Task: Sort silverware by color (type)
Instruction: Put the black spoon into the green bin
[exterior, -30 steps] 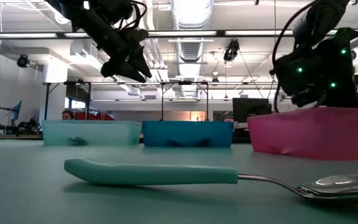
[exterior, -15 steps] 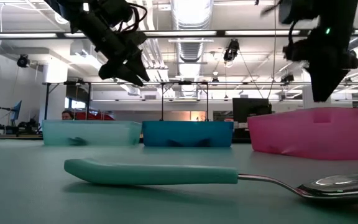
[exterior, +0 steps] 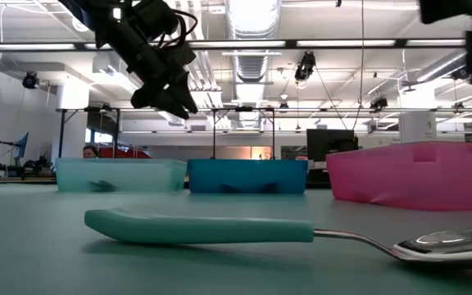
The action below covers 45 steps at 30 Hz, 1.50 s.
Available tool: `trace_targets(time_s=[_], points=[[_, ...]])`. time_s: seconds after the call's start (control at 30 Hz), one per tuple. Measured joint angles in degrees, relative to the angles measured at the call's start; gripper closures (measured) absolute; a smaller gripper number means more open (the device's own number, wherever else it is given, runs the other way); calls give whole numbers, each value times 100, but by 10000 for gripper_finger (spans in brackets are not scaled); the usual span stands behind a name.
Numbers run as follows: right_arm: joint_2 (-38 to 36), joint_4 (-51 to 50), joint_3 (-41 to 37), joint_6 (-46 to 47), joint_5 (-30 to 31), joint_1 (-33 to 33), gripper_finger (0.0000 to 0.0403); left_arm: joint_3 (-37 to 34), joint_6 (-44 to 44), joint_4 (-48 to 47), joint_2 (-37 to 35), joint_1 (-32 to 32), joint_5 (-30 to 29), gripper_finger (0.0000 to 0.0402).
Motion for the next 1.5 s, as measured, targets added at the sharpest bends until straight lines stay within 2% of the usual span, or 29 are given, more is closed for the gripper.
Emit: trace_targets(time_s=[0.13,0.3,0.53,0.63,0.77,1.0,1.27,1.5], points=[[748,57,161,1038,20,704,280,-2,17,-15,72,0,2,263],[1799,59,639,1988,-277,1301,280,-2,20,-12,182,-6,15,263],[3004,-584,1605,2560,-695,1580,280,-2,-37,20,277,-96,16,263],[3443,-1122,2096,2597,-837,1587,280,-2,-97,26,277,-170,15,263],[3871,-1347,2568,2497,-979,1588,280,-2,-130,30,277,-300,15,263],[4299,-1921,2913,2405,-1131,1610,292,-2,-131,37,275,-541,13,263],[4295,-1916,2699,1817,-1140,1626,312,-2,-133,51,275,-696,13,263],[4284,-1752,2428,1947,-1379,1626,316,-2,-182,49,273,-765,12,263]])
